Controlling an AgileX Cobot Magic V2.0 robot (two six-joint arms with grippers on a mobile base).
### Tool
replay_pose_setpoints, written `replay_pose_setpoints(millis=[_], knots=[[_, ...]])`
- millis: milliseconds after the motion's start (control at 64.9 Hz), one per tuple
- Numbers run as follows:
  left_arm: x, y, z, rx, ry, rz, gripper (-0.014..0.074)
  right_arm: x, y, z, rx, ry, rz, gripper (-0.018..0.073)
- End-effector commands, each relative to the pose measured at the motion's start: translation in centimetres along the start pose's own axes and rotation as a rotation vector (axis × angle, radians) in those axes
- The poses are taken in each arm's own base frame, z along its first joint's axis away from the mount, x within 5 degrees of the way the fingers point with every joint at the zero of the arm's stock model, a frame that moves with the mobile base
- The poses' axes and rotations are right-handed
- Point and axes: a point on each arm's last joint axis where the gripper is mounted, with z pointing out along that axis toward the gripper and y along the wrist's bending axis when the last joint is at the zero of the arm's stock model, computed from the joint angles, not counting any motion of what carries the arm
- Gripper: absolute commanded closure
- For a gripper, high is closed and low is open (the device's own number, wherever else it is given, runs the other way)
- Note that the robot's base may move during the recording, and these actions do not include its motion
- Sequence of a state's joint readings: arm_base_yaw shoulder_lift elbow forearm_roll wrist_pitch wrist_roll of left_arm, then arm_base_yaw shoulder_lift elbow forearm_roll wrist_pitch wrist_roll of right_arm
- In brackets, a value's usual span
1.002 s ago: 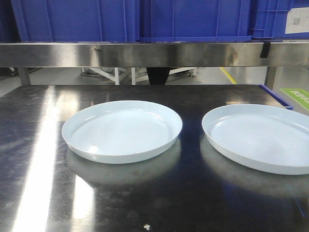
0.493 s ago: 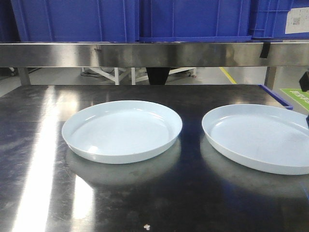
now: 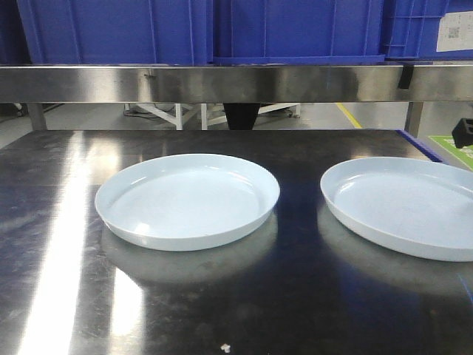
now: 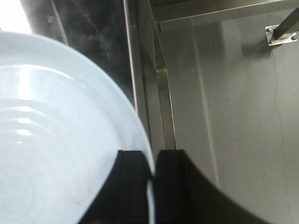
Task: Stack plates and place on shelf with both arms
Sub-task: 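Grasp the plate rim with the right gripper and lift it, then carry the held plate over the centered plate and lower it on top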
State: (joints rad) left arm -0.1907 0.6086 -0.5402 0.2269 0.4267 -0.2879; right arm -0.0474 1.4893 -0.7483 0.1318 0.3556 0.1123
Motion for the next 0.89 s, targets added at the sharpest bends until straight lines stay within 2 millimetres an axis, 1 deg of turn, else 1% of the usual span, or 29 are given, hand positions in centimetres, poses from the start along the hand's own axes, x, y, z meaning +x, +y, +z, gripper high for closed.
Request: replay_pose_setpoints(millis=[0,62,139,216,308,401,509,632,709,771,878], knots=[[-1.7,-0.2,-0.5,0.025,-0.112,-0.006,0.0513,-1.5,0.2,-1.3,-0.009,-0.088,-0.013,0.0525],[-1.7,-0.2,-0.5,0.025,-0.112,-0.006,0.0513,-2.0,0.3,-2.0,-0.015,-0.105,-0.014,0.0529],[-1.7,-0.2,-0.5,0.025,-0.112,-0.006,0.0513,-3.0,0.7,-3.5,-0.028,-0.153,-0.018,0.0540],[-1.7,-0.2,-0.5,0.025,-0.112,-0.006,0.0513,-4.1,1.0,-5.4,-0.044,-0.218,-0.021,0.0540],[-1.7,-0.2,-0.5,0.025,-0.112,-0.006,0.0513,-5.6,1.5,-8.2,-0.067,-0.310,-0.027,0.0540],[-1.7,-0.2,-0.5,0.025,-0.112,-0.006,0.0513,-6.7,2.0,-10.5,-0.086,-0.379,-0.033,0.0540],[-1.7,-0.2,-0.5,0.025,-0.112,-0.006,0.0513,-7.2,2.8,-12.1,-0.114,-0.416,-0.050,0.0540],[-1.7,-0.2,-0.5,0.025,-0.112,-0.006,0.0513,-7.4,4.7,-12.8,-0.172,-0.420,-0.076,0.0540],[-1.7,-0.2,-0.5,0.025,-0.112,-0.006,0.0513,-7.1,6.0,-12.7,-0.207,-0.414,-0.107,0.0540],[-1.7,-0.2,-0.5,0.025,-0.112,-0.006,0.0513,-6.8,7.3,-12.3,-0.238,-0.405,-0.136,0.0540],[-1.7,-0.2,-0.5,0.025,-0.112,-0.006,0.0513,-6.0,9.9,-10.9,-0.295,-0.362,-0.193,0.0540]])
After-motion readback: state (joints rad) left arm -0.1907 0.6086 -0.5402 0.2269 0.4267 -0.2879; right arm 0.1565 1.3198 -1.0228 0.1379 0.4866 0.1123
